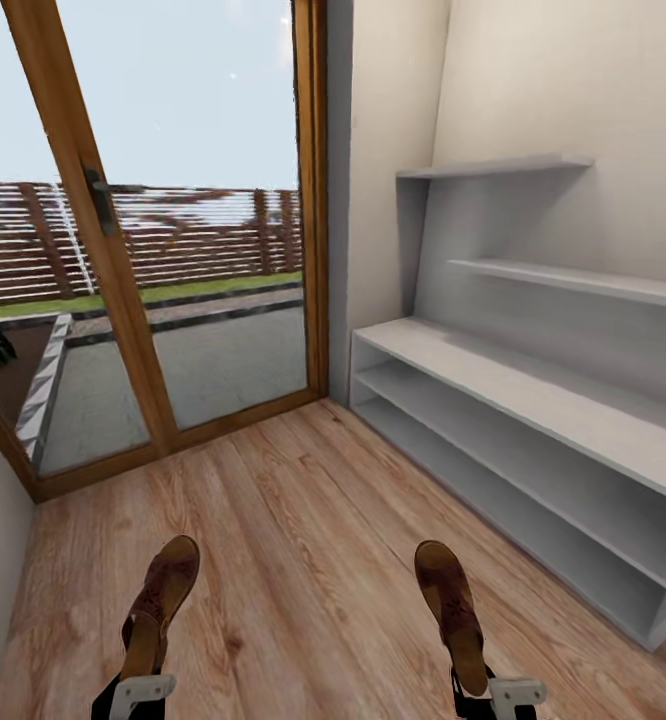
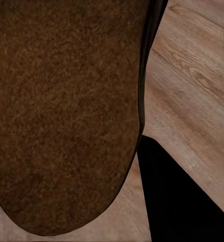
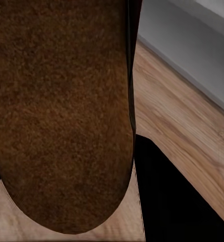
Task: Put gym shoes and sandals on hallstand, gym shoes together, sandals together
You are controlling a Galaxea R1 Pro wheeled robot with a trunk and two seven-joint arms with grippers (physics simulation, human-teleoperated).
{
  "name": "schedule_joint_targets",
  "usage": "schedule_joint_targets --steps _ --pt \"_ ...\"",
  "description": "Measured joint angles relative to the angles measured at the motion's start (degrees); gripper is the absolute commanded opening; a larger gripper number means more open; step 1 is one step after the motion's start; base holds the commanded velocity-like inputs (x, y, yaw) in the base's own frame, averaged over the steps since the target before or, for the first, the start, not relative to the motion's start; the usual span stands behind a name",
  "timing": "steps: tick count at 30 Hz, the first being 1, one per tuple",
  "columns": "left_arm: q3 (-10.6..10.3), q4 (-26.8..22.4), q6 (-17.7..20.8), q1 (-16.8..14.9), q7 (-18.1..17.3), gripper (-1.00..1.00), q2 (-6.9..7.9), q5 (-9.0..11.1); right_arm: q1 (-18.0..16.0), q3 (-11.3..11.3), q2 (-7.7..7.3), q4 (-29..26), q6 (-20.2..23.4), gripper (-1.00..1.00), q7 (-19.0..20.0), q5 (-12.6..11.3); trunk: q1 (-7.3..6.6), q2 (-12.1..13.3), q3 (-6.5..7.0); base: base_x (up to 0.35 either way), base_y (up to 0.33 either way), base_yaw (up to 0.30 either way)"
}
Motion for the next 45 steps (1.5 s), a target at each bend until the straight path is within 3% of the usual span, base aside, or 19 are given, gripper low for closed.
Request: schedule_joint_targets --steps 18,30,45 --pt "0.0 0.5 -0.1 0.0 0.2 -1.00 -0.22 0.0 0.0 0.0 0.09 -0.2 0.0 -1.00 0.1 0.0 3.96 -7.2 -3.13 0.000 0.000 -0.015" --pt "-0.1 0.5 -0.2 0.0 0.4 -1.00 -0.24 0.0 0.0 -0.1 0.09 -0.4 0.0 -1.00 0.0 0.0 3.96 -7.2 -3.13 0.010 0.005 -0.216" --pt "0.0 0.5 -0.1 0.0 0.6 -1.00 -0.61 -0.1 0.0 0.0 0.09 -0.1 0.0 -1.00 0.0 -0.1 3.93 -7.2 -3.36 0.262 0.197 -0.222"
